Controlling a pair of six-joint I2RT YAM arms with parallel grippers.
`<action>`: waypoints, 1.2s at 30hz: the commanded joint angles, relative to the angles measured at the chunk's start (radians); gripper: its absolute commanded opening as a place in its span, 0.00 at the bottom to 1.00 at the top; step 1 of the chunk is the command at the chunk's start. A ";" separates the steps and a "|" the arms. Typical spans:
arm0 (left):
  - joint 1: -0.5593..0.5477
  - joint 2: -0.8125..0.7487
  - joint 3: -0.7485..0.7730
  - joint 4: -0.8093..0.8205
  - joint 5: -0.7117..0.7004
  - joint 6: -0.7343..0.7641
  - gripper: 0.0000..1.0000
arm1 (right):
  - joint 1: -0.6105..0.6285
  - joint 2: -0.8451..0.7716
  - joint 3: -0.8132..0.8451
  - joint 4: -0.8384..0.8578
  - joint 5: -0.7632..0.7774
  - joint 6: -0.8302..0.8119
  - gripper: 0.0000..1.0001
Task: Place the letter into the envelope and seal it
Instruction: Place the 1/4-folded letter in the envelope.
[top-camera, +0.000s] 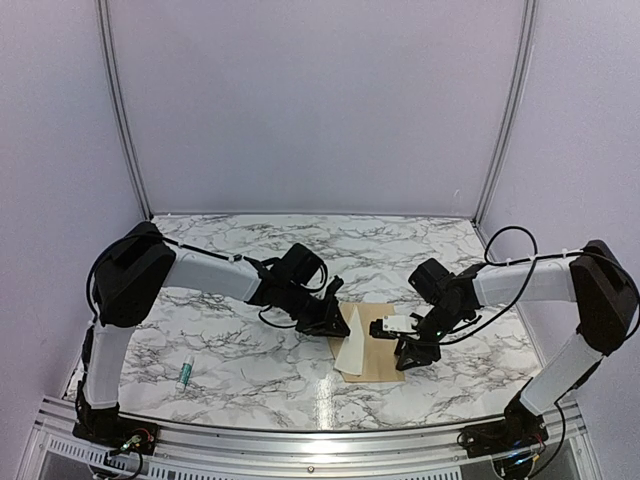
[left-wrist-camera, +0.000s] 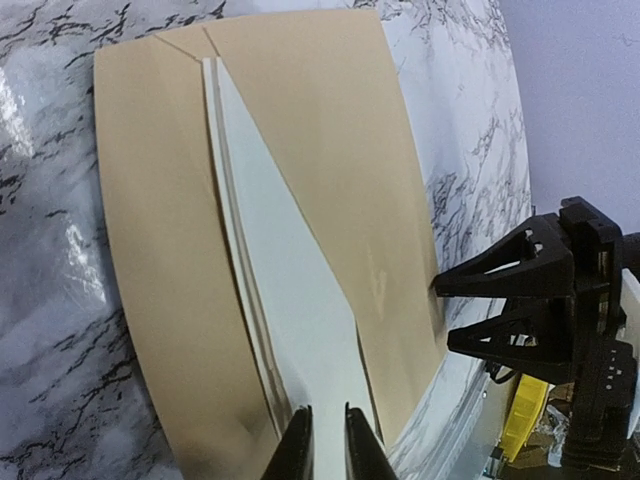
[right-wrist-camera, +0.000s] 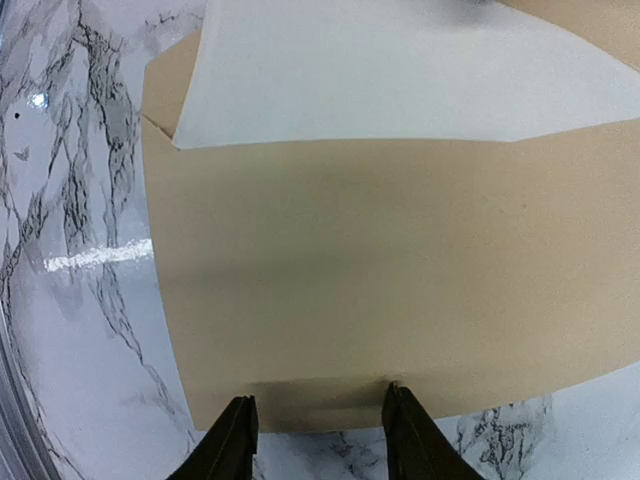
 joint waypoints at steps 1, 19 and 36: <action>0.004 0.029 0.034 -0.028 0.037 0.007 0.14 | 0.010 0.012 -0.014 -0.002 -0.020 0.012 0.42; 0.000 0.070 0.064 -0.051 0.020 0.007 0.16 | 0.010 0.023 -0.011 -0.001 -0.029 0.020 0.42; 0.013 0.029 -0.015 0.111 0.035 -0.102 0.00 | 0.010 0.032 -0.016 -0.010 -0.034 0.018 0.43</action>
